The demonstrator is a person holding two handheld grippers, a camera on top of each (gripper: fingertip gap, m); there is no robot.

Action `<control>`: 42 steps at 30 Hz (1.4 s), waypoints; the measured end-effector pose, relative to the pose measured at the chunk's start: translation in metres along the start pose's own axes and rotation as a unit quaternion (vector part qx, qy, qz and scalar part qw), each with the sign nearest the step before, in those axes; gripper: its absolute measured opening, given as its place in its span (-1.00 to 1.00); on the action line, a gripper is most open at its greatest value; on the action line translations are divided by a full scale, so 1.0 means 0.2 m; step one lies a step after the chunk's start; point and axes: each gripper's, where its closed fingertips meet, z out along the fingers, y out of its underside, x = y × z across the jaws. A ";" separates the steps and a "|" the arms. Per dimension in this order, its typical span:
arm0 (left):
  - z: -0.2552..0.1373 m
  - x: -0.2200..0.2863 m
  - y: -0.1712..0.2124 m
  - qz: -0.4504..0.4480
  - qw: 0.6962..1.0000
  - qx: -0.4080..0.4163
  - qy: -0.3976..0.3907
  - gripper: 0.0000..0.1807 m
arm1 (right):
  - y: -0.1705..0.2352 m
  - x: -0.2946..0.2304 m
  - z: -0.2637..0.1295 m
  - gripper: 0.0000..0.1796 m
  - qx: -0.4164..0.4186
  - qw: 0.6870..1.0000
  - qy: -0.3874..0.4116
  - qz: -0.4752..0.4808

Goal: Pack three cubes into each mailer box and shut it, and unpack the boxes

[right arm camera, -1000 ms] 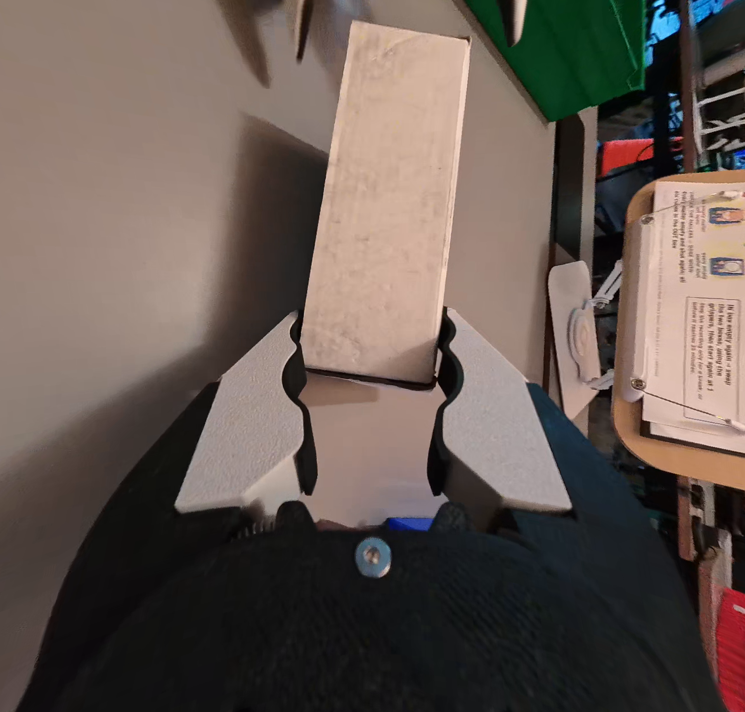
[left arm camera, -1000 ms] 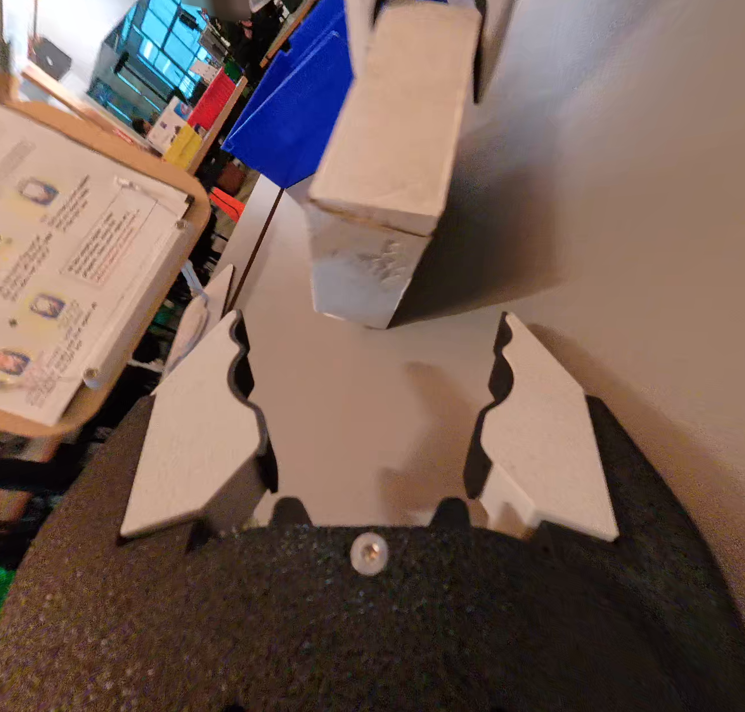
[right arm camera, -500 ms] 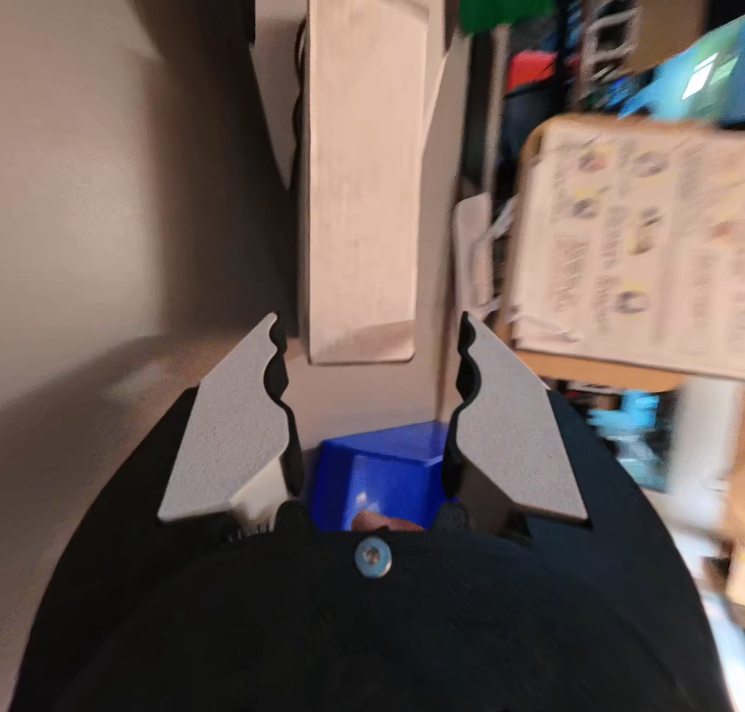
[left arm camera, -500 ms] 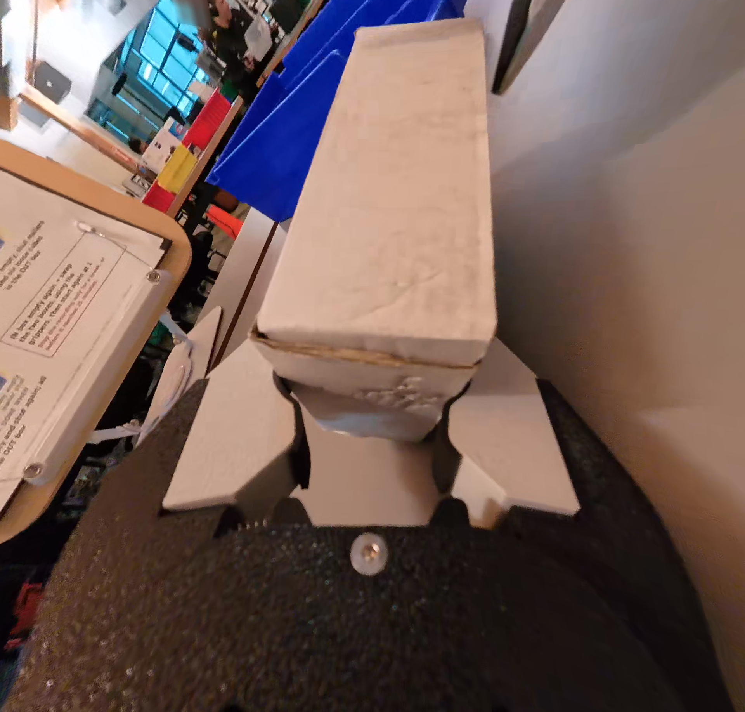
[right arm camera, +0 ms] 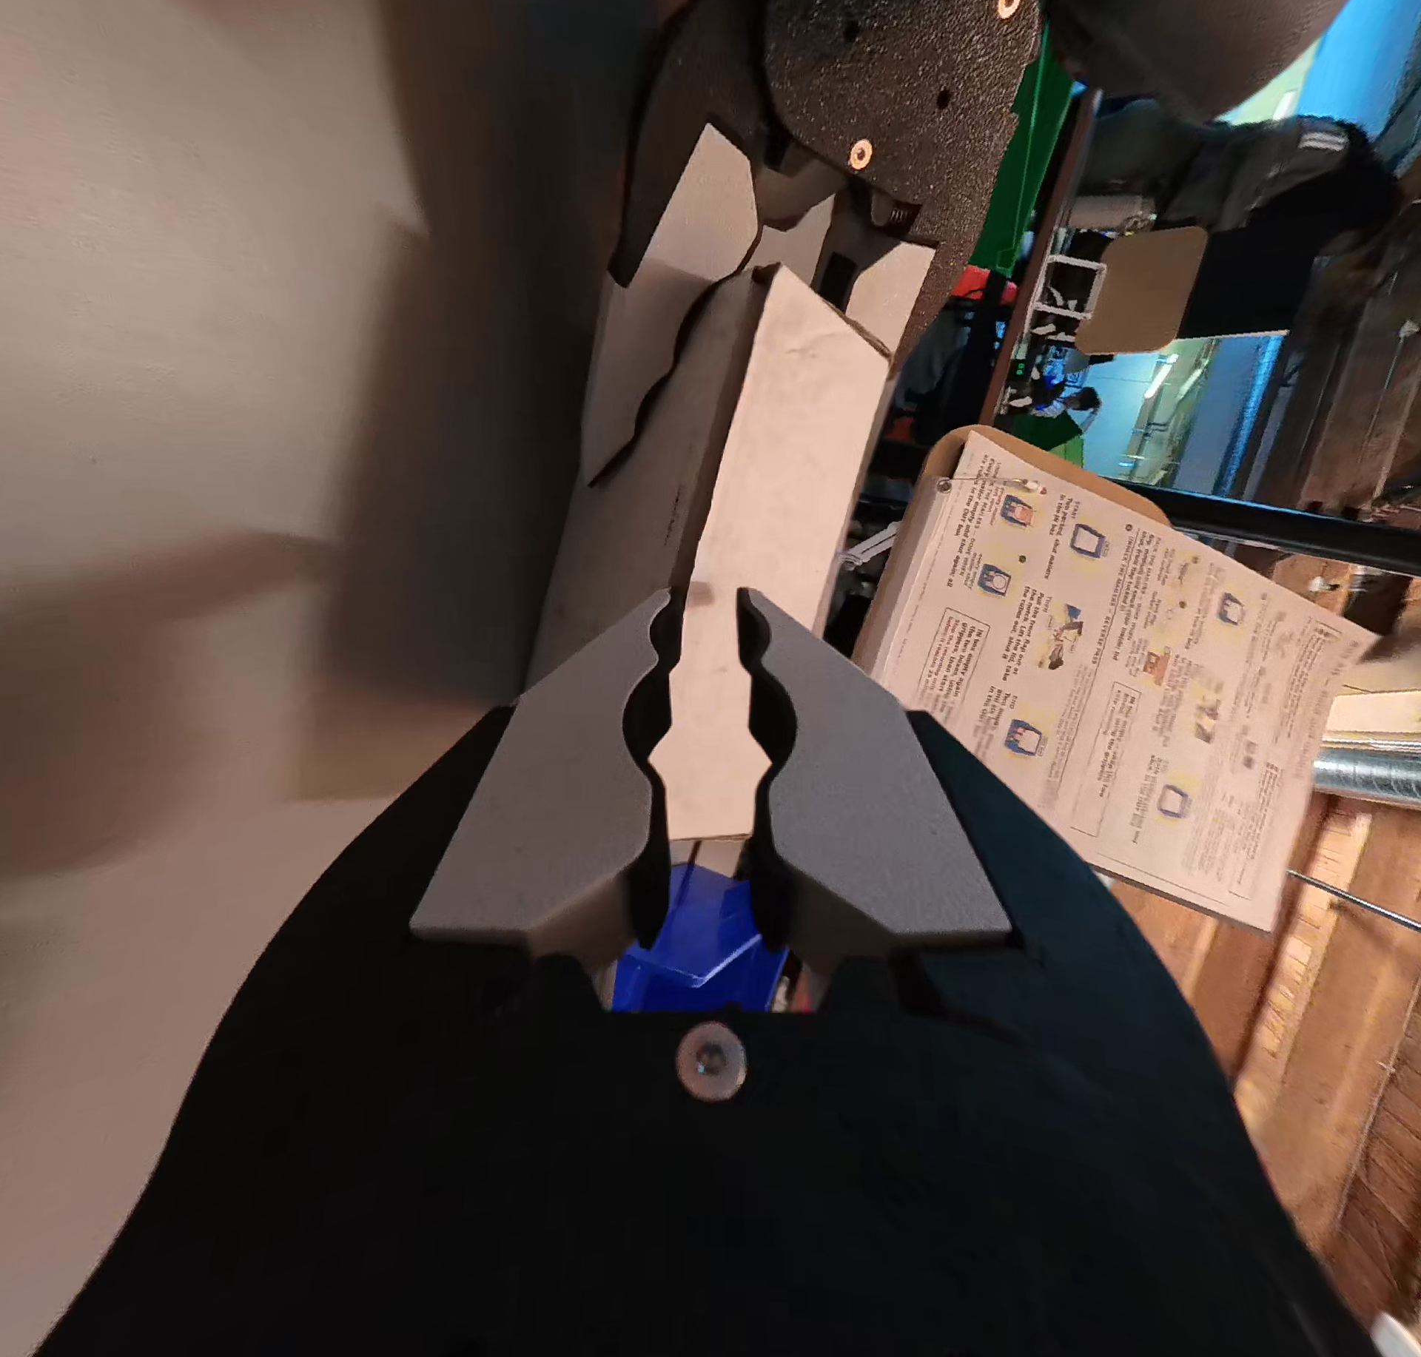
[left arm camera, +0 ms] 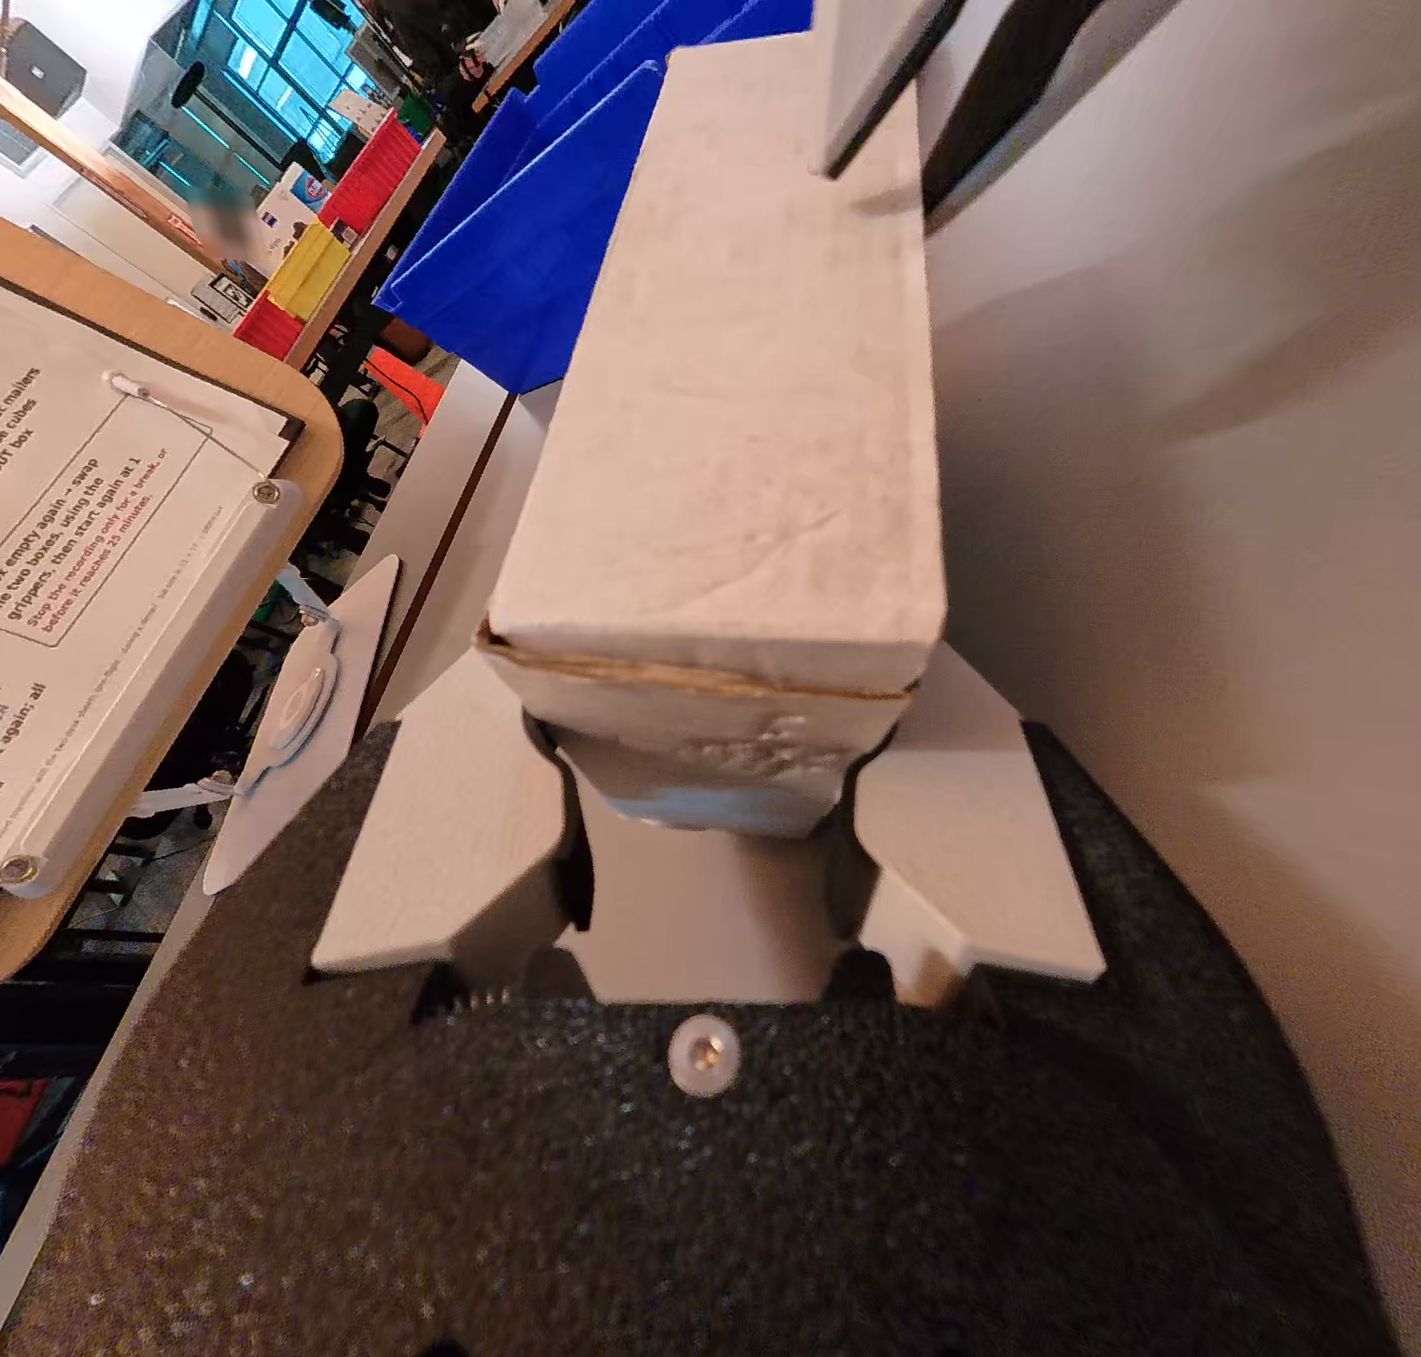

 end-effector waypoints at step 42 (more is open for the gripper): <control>-0.37 0.00 -0.30 0.120 0.965 -0.118 -0.199 -1.00 | -0.06 0.22 -0.01 -1.00 -0.018 0.980 -0.019 0.198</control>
